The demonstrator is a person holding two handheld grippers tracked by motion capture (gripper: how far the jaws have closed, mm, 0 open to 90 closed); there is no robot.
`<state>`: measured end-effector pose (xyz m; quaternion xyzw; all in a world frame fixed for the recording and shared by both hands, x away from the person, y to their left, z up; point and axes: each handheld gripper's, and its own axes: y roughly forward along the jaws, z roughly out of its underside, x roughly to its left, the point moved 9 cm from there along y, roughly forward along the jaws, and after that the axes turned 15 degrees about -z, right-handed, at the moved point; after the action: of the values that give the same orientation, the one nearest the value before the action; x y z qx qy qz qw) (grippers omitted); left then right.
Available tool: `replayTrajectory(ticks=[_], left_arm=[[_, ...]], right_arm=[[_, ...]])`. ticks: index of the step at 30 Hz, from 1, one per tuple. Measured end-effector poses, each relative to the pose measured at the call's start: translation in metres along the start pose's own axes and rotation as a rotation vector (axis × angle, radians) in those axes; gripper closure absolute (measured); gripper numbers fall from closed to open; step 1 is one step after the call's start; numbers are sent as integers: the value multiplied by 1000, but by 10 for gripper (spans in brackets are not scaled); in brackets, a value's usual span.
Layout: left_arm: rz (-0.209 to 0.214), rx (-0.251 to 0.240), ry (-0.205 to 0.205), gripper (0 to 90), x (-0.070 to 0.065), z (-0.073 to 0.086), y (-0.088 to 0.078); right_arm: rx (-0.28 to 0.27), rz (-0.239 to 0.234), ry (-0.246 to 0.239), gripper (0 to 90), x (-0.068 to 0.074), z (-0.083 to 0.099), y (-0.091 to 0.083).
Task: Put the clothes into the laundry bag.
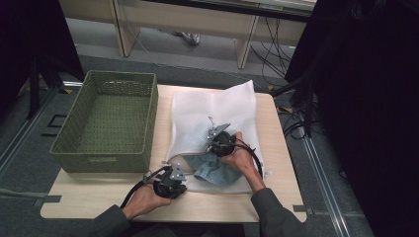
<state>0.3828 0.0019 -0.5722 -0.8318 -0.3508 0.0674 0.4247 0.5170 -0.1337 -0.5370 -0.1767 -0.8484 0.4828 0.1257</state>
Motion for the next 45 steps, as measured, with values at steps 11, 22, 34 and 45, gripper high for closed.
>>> replayTrajectory(ticks=[11,22,34,45], left_arm=[[-2,-46,-53,766,5,-17,-3],[3,-104,-85,378,-8,-51,11],[-88,-88,-47,746,-6,-78,51],[-331,-199,-191,786,45,-114,63]], right_arm=[[-64,-1,14,879,-3,-10,-21],[-97,89,-82,719,14,-3,-56],[-116,33,-85,873,28,-8,-78],[-129,-39,-26,881,35,-4,-84]])
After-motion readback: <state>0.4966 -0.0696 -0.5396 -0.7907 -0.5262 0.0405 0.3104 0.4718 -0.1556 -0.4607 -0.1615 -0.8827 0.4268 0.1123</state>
